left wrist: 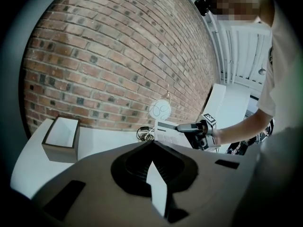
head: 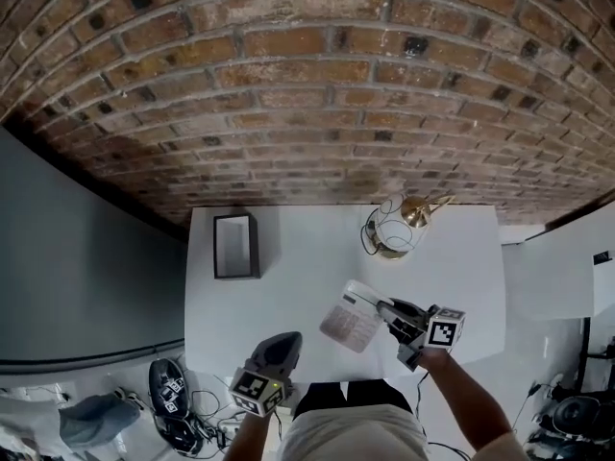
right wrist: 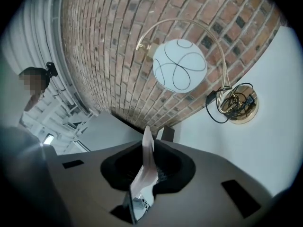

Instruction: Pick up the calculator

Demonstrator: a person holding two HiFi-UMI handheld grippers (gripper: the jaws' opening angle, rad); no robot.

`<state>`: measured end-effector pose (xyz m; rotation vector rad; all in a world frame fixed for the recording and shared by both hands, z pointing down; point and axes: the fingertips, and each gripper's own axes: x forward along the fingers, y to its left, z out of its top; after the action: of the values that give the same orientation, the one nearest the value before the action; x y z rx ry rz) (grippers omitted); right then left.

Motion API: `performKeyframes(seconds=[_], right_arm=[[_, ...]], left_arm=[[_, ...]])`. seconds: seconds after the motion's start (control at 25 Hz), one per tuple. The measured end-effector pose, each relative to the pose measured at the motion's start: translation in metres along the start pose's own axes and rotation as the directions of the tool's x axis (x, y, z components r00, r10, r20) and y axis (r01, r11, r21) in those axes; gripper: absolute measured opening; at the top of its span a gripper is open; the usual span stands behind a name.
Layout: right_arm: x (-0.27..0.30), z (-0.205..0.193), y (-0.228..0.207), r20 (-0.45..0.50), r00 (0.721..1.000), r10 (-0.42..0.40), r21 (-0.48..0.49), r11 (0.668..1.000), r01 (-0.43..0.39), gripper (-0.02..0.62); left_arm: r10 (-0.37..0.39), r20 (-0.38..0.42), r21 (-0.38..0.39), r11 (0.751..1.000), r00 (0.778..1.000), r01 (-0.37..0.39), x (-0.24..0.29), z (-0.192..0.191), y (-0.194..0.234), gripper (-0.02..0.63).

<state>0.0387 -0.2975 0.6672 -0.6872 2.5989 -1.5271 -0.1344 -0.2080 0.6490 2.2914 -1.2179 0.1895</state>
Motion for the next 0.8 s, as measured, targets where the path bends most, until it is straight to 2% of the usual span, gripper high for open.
performKeyframes(seconds=[0.28, 0.4, 0.52, 0.8], right_arm=[[-0.053, 0.001, 0.033, 0.06, 0.998, -0.005, 0.015, 1.0, 0.005, 0.074], [-0.073, 0.0, 0.05, 0.069, 0.997, 0.031, 0.012, 0.999, -0.032, 0.074], [-0.098, -0.007, 0.06, 0.088, 0.994, 0.072, 0.051, 0.996, -0.077, 0.074], [-0.155, -0.018, 0.069, 0.122, 0.989, 0.084, 0.074, 0.993, -0.094, 0.074]], left_arm=[[0.011, 0.011, -0.009, 1.0, 1.0, -0.011, -0.014, 0.001, -0.031, 0.013], [0.021, 0.036, -0.008, 1.0, 0.999, -0.021, -0.018, 0.005, -0.05, 0.013], [0.03, 0.062, -0.017, 0.999, 0.998, -0.029, -0.023, 0.004, -0.076, 0.013], [0.087, 0.082, -0.057, 0.995, 0.993, -0.083, -0.042, -0.021, -0.134, 0.014]])
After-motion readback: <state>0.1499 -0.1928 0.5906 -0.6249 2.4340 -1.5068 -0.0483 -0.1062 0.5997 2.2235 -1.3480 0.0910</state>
